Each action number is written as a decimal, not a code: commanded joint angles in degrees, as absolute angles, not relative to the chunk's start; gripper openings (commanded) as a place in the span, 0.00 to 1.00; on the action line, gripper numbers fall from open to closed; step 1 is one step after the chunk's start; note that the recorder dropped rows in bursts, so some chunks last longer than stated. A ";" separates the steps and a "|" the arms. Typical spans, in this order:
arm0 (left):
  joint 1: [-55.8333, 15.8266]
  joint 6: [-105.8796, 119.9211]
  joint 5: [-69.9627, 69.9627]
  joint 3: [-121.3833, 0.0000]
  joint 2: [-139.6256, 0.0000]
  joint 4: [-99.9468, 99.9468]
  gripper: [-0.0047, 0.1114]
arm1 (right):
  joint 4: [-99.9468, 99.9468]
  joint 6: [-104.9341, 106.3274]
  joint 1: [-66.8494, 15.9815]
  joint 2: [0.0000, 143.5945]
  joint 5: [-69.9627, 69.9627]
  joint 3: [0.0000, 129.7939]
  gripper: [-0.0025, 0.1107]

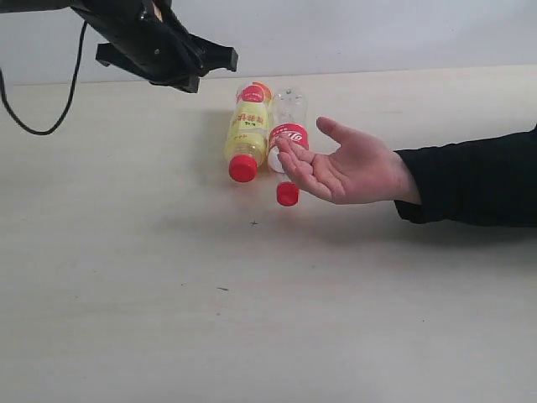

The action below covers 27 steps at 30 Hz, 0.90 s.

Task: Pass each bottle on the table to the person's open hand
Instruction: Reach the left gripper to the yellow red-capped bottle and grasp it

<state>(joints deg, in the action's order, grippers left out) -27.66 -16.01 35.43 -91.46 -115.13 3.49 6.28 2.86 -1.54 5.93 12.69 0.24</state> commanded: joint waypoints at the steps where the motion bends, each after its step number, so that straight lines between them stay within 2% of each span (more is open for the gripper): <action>1: -27.60 -13.28 35.71 -97.54 -119.30 0.54 0.20 | 5.96 2.93 -1.30 6.06 12.27 0.00 0.02; 7: -27.60 -12.27 36.19 -103.71 -124.71 -1.03 0.46 | 5.96 2.93 -1.30 6.06 12.27 0.00 0.02; 10: -27.60 -11.14 36.60 -106.53 -127.03 -1.30 0.54 | 5.96 2.93 -1.30 6.06 12.27 0.00 0.02; 13: -27.60 -10.37 36.72 -108.50 -129.20 -2.48 0.59 | 5.96 2.93 -1.30 6.06 12.27 0.00 0.02; 22: -27.60 -8.88 35.72 -111.89 -134.07 -4.74 0.66 | 5.96 2.93 -1.30 6.06 12.27 0.00 0.02; 27: -27.60 -7.63 34.64 -111.89 -135.31 -6.49 0.73 | 5.96 2.93 -1.30 6.06 12.27 0.00 0.02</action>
